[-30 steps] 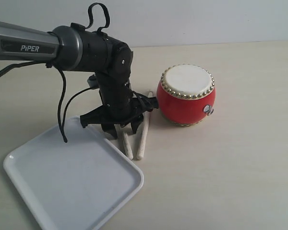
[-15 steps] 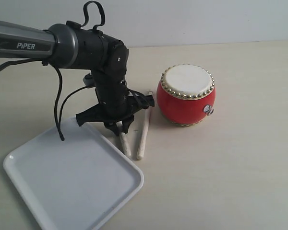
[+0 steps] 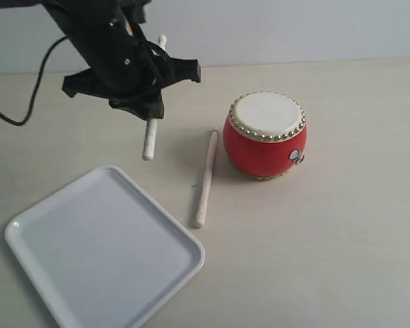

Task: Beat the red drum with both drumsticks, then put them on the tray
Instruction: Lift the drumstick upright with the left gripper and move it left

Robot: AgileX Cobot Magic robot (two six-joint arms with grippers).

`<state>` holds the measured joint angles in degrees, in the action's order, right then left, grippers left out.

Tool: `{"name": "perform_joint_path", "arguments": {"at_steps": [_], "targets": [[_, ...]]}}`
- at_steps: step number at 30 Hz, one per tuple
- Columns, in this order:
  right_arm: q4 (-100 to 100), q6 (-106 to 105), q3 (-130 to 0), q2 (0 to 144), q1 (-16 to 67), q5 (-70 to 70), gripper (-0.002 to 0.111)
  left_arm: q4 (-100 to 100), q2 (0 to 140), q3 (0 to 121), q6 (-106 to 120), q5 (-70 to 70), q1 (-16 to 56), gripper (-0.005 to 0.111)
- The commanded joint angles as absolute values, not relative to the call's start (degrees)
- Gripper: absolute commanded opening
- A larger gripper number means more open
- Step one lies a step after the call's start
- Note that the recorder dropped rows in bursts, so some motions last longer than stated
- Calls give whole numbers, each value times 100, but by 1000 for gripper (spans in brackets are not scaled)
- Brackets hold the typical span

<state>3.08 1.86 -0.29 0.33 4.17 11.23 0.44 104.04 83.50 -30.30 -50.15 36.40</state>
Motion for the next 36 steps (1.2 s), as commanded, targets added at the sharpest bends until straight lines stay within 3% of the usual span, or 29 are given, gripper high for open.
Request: {"name": "perform_joint_path", "arguments": {"at_steps": [1, 9, 18, 25, 36], "targets": [[283, 172, 0, 0, 435, 1062, 0, 66, 9090, 7200, -2546, -4219, 3666, 0], [294, 164, 0, 0, 433, 1062, 0, -186, 5841, 4503, -1900, -2690, 3666, 0], [284, 173, 0, 0, 433, 1062, 0, -189, 3357, 3437, -1620, -2485, 3666, 0], [246, 170, 0, 0, 433, 1062, 0, -170, 3007, 3149, -1629, -3283, 3666, 0], [246, 170, 0, 0, 433, 1062, 0, 87, 3763, 3149, -1796, -4145, 3655, 0]]}}
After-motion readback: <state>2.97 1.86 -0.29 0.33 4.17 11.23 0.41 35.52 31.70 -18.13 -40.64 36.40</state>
